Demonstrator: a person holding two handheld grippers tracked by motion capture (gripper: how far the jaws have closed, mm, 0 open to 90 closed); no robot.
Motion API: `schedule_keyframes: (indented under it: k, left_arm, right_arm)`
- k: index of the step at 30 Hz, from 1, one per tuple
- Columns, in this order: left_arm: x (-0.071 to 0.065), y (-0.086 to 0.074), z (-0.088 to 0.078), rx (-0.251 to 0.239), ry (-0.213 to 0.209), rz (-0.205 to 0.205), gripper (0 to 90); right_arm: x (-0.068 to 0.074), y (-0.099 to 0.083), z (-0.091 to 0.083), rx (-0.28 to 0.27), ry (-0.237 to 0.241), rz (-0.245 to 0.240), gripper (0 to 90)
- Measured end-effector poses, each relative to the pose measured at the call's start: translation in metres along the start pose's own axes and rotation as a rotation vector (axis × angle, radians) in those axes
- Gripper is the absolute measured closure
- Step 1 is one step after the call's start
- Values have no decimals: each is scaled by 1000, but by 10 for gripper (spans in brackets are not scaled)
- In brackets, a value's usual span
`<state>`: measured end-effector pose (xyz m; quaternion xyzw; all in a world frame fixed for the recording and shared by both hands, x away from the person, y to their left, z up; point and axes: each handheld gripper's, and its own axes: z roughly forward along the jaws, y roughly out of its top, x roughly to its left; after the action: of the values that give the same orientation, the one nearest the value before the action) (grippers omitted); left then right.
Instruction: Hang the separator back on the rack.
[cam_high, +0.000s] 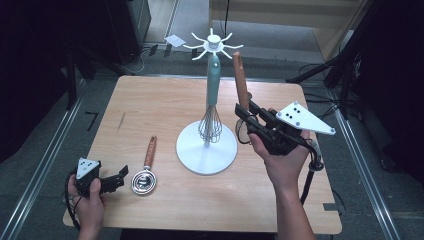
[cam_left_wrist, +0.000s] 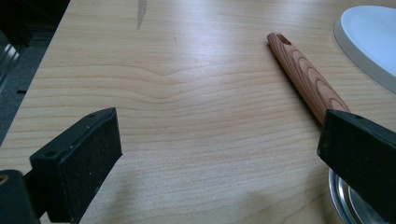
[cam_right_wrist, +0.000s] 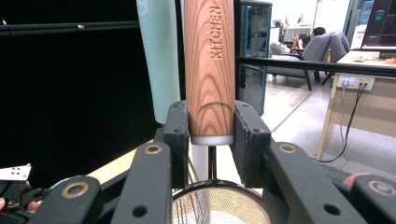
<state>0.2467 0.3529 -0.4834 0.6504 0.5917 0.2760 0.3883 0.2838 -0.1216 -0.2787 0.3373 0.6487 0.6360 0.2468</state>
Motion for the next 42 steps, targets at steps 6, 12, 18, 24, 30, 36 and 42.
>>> schedule_keyframes:
  k: [6,12,18,24,30,36,42]
  left_arm:
    - [0,0,0,-3,0,2,0]
    - [0,0,0,-4,0,1,0]
    - [0,0,0,0,-1,1,0]
    - [0,0,0,0,-2,3,0]
    - [0,0,0,-1,-4,0,0]
    - [0,0,0,-1,-4,-2,0]
    - [1,0,0,1,-6,-3,0]
  right_arm:
    - [0,-2,4,4,1,-8,710]
    - [1,-4,8,9,-2,-9,710]
    - [2,-9,13,-3,-13,-25,709]
    - [-1,-12,21,-14,-4,-19,705]
    - [-1,-12,28,3,-13,-30,688]
    - [-1,-13,29,21,-12,-29,675]
    - [-1,-13,31,33,-16,-41,715]
